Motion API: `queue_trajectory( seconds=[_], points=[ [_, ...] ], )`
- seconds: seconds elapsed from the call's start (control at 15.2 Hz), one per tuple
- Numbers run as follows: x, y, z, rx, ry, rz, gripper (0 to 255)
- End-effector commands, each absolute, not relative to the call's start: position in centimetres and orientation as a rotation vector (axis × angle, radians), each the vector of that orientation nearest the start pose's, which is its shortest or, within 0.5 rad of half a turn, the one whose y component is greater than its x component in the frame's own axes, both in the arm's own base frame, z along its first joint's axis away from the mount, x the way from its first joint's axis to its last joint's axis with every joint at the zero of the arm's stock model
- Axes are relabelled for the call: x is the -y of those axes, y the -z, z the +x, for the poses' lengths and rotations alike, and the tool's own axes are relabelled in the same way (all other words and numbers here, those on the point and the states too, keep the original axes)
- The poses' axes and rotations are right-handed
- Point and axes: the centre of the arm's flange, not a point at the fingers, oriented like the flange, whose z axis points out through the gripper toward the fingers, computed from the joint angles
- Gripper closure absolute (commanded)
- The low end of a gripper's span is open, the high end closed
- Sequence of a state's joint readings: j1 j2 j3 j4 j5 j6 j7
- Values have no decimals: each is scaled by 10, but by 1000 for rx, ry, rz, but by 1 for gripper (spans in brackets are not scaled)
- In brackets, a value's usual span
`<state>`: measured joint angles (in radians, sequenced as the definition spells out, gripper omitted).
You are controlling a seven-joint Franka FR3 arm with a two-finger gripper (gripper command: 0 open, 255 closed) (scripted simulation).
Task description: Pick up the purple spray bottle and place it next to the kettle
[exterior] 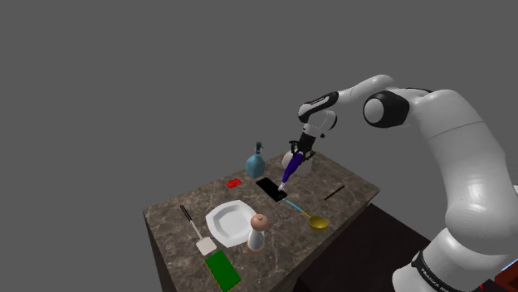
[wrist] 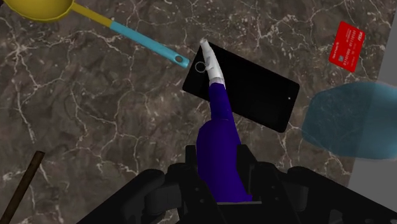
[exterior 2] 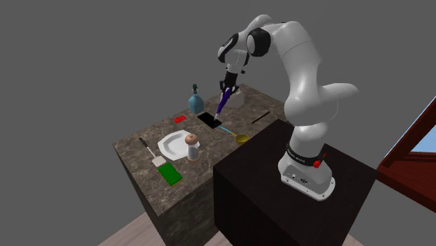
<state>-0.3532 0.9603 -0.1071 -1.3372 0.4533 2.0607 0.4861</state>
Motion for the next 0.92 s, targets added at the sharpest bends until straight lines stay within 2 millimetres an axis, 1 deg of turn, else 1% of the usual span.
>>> queue_trajectory(
  seconds=[0.0,0.66,0.86],
  points=[
    [282,-122,655,-1574,-326,-2371,255],
    [282,-71,655,-1574,-326,-2371,255],
    [282,-71,655,-1574,-326,-2371,255]
  ],
)
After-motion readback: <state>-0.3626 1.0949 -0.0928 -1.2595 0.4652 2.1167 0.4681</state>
